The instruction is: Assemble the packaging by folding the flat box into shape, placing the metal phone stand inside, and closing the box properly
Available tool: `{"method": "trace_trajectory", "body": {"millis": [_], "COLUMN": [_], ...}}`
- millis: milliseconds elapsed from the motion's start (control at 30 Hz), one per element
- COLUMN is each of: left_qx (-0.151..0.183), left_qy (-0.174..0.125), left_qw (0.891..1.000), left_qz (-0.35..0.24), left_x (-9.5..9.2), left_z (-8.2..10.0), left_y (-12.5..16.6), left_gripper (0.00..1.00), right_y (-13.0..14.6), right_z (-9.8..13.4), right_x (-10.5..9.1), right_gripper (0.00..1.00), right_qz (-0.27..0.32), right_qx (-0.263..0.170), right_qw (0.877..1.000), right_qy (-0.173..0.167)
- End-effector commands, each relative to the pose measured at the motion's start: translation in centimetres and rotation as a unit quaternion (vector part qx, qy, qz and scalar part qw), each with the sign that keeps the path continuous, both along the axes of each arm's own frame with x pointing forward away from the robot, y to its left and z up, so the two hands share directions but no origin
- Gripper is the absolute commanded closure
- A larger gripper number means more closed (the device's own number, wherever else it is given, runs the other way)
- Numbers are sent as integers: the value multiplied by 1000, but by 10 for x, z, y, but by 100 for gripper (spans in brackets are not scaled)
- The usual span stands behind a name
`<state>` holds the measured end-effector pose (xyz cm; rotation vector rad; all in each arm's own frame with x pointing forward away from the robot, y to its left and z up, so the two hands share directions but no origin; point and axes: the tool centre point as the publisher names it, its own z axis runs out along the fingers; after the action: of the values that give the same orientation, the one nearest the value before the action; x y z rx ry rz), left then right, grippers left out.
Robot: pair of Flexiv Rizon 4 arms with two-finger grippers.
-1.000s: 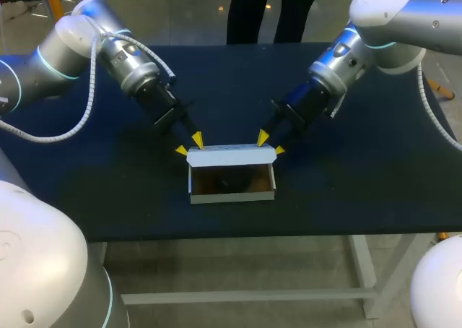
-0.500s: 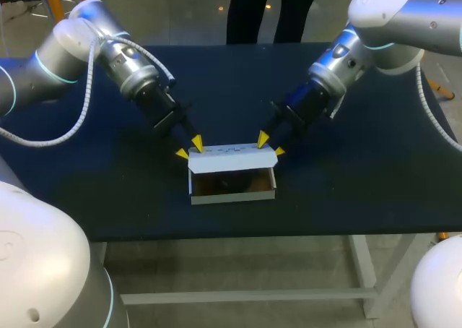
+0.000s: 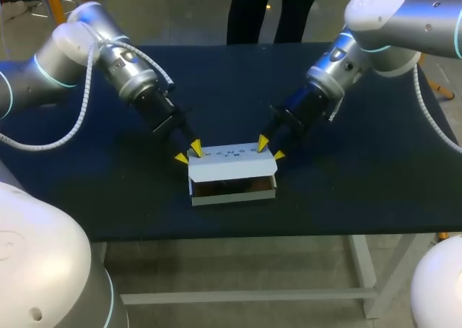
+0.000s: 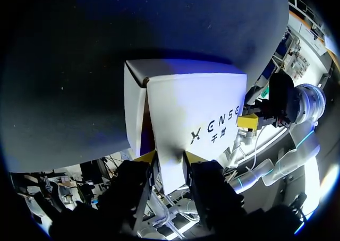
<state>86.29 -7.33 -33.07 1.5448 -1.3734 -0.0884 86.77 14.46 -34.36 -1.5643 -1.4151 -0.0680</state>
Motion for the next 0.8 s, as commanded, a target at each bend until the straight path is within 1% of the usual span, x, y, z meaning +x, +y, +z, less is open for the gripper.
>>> {"method": "trace_trajectory", "body": {"millis": [33,167,267,367,533,800], "left_qx": [1,5,7,8,11,15], "left_qy": [-2,-3,-4,-6,-15,-33], "left_qw": [1000,1000,1000,1000,1000,999], "left_qz": [0,-4,-6,-9,-14,-15], "left_x": [-2,-3,-3,-3,-2,-3], "left_z": [-1,-3,-5,-5,-4,-1], "left_y": [1,1,2,3,4,9], "left_gripper": [67,66,68,65,62,62], "right_y": [1,1,1,0,1,2], "right_z": [-2,-5,-6,-7,-8,-11], "right_x": [3,2,2,2,2,2], "right_gripper": [60,59,59,58,57,55], "right_qz": [4,5,7,7,7,9], "right_qx": [0,-1,-3,-4,-4,-7], "right_qw": [1000,1000,1000,1000,1000,1000], "right_qy": [4,4,4,4,4,1]}}
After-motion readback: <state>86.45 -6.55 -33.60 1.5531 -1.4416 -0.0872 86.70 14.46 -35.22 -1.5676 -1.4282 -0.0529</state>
